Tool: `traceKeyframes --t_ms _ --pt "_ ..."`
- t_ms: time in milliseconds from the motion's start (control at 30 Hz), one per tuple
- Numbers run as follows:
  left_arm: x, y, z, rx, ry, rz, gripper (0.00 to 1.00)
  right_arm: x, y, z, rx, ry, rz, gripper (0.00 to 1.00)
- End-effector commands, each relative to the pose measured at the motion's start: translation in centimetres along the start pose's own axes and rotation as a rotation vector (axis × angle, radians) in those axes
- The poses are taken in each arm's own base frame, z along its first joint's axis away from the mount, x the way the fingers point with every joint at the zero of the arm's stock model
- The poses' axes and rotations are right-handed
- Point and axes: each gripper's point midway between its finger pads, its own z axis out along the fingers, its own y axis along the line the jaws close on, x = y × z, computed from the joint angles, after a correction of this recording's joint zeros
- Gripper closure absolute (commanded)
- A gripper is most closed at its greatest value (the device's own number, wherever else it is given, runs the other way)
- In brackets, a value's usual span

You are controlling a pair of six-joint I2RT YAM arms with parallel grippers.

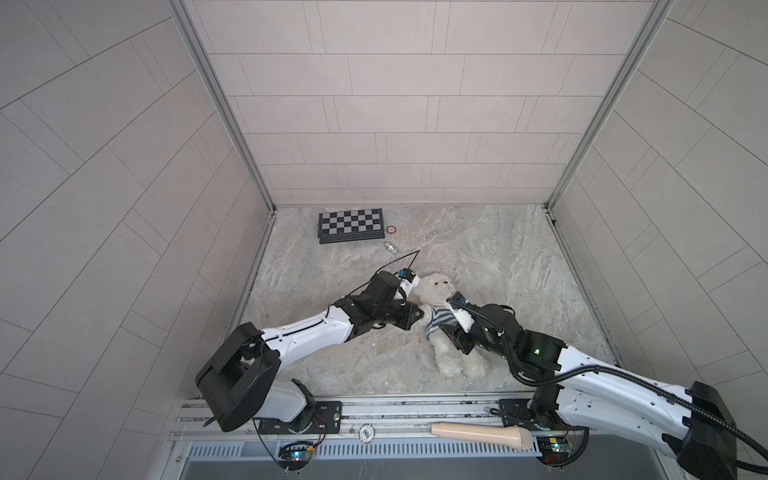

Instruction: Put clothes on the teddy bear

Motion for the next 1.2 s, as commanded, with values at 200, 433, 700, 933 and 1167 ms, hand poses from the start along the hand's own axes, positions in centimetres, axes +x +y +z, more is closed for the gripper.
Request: traceKeyframes --t_ms 200,433,700,933,1167 --pt "-1.6 -0.9 -0.9 0.016 -0.053 0.035 1.00 1.9 0.1 1.0 -0.009 0.002 0.074 0.57" --pt "-1.8 -0.9 -0.9 0.016 -0.057 0.035 1.00 4.1 0.0 0.6 -0.011 -0.005 0.133 0.81" --pt "-2.3 -1.2 -0.9 0.024 -0.064 0.042 1.00 4.4 -0.3 -0.5 -0.005 -0.035 0.144 1.00" --pt "-2.3 -1.4 -1.0 0.028 -0.062 0.050 1.00 3.4 0.1 -1.2 -0.031 -0.035 0.142 0.89" --pt "-2.3 -1.5 -1.2 0.031 -0.058 0.053 1.00 1.5 -0.8 -1.7 0.026 -0.043 0.065 0.56"
